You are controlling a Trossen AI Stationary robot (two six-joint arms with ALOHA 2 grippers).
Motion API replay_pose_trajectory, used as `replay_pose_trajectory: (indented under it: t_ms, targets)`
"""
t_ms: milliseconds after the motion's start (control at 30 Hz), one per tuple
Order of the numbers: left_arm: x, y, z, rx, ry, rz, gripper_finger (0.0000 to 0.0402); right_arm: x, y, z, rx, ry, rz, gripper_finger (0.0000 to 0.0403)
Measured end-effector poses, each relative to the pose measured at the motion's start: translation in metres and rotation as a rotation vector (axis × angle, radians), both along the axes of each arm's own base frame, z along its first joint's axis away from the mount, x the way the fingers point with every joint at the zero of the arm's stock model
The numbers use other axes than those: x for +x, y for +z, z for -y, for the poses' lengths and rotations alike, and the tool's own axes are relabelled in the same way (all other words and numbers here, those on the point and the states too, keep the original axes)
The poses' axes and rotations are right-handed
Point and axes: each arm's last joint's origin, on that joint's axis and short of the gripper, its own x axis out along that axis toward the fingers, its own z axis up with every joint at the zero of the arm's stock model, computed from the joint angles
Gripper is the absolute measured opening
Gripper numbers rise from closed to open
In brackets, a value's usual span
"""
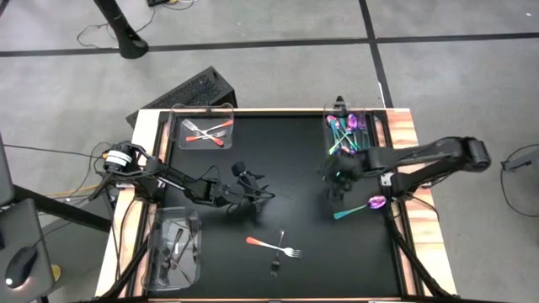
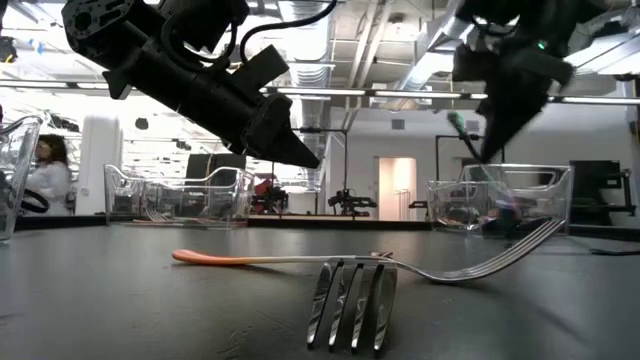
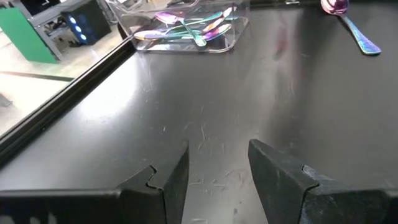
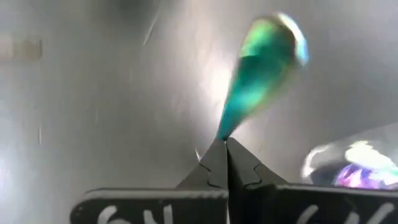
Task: Sort silverware by color (type)
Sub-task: Put the violet spoon into the top right transparent bin
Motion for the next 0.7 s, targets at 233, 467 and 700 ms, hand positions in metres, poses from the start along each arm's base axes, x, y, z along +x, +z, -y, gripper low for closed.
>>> replay_pose_trajectory:
  t_ms: [233, 467, 700]
  targets:
    - [0.000, 0.000, 0.000, -0.001, 0.013, 0.008, 0.0155, -0.028, 0.038, 0.036, -0.094, -0.312, 0.257, 0.0005]
    - [0.000, 0.000, 0.000, 0.000, 0.011, 0.008, 0.0155, -0.062, 0.055, 0.060, -0.194, -0.540, 0.330, 0.0006]
    - [0.000, -0.001, 0.000, 0.000, 0.013, -0.003, 0.0155, -0.064, 0.048, 0.063, -0.074, -0.522, 0.346, 0.0017]
